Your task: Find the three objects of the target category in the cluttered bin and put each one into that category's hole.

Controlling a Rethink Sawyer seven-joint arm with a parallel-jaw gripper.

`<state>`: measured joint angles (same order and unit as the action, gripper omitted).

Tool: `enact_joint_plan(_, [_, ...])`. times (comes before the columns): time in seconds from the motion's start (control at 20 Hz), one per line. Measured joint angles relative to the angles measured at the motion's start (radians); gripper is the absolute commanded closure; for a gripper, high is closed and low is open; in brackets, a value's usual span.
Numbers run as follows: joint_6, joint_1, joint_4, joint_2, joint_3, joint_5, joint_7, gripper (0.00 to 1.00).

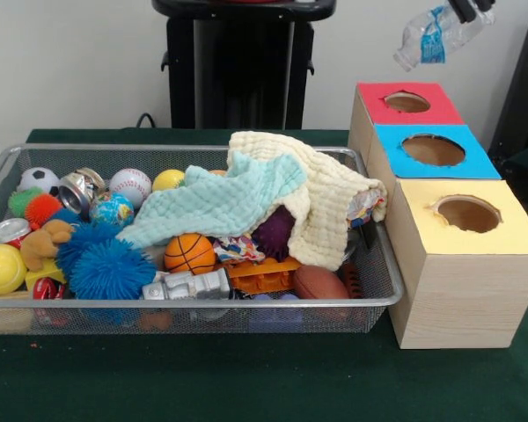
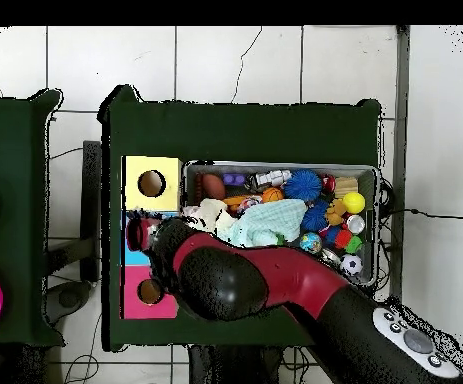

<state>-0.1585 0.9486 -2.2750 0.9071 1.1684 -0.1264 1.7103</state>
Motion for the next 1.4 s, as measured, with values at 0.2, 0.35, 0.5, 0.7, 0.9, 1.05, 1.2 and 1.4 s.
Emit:
enact_joint_plan(0.2, [0.024, -0.017, 0.0, -0.054, 0.0, 0.023, 0.0, 1.0])
enact_joint_plan(0.35, [0.05, -0.03, 0.001, -0.1, -0.001, 0.048, 0.0, 1.0])
enact_joint_plan(0.5, [0.082, -0.048, 0.001, -0.158, -0.003, 0.082, 0.0, 1.0])
enact_joint_plan(0.7, [0.095, -0.061, 0.001, -0.2, -0.006, 0.108, 0.0, 1.0])
enact_joint_plan(0.9, [0.096, -0.065, 0.002, -0.241, -0.007, 0.14, 0.0, 1.0])
enact_joint_plan(1.05, [0.096, -0.065, 0.003, -0.26, -0.011, 0.158, 0.0, 1.0])
enact_joint_plan(1.2, [0.096, -0.065, 0.004, -0.277, -0.02, 0.178, 0.0, 1.0])
enact_joint_plan(1.4, [0.096, -0.065, 0.005, -0.301, -0.037, 0.209, 0.0, 1.0])
